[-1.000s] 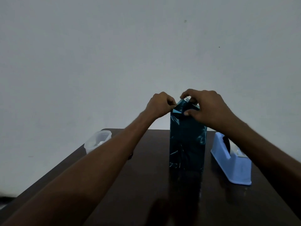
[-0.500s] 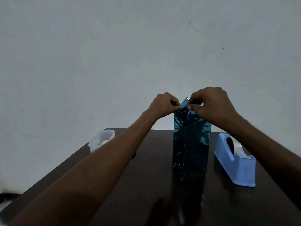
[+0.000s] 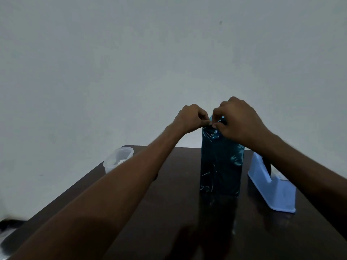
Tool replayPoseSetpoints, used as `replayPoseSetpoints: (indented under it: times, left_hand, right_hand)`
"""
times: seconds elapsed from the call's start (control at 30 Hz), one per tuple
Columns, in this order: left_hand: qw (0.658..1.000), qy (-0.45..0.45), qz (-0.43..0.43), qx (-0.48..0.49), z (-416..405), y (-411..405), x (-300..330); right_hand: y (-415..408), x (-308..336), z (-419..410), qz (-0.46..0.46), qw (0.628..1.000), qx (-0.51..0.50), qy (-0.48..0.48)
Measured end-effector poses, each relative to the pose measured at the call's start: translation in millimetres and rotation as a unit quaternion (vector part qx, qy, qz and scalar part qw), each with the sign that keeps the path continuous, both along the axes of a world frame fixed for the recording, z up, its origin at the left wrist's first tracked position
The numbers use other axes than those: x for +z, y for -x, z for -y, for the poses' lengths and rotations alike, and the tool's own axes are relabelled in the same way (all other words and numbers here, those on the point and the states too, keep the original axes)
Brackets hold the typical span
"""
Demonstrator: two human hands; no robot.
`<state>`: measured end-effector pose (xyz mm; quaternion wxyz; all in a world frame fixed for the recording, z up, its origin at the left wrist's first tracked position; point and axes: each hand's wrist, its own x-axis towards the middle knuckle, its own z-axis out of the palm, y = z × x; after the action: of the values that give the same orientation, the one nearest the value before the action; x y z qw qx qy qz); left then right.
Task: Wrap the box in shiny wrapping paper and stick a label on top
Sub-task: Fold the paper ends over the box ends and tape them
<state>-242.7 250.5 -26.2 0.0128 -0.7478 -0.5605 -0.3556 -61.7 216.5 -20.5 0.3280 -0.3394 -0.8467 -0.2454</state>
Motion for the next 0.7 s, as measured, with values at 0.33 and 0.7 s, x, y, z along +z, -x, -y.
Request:
replayPoseSetpoints:
  times: [0.33,0.7]
  left_hand:
    - [1.000,0.006,0.004,-0.016,1,2,1]
    - [1.000,0.007,-0.027,-0.009,-4,3,2]
  right_hand:
    - [-11,-26,-2,0.006,0.991,0.021,-0.129]
    - [-35,-6,8,-0.256,0.932,0.163,0.201]
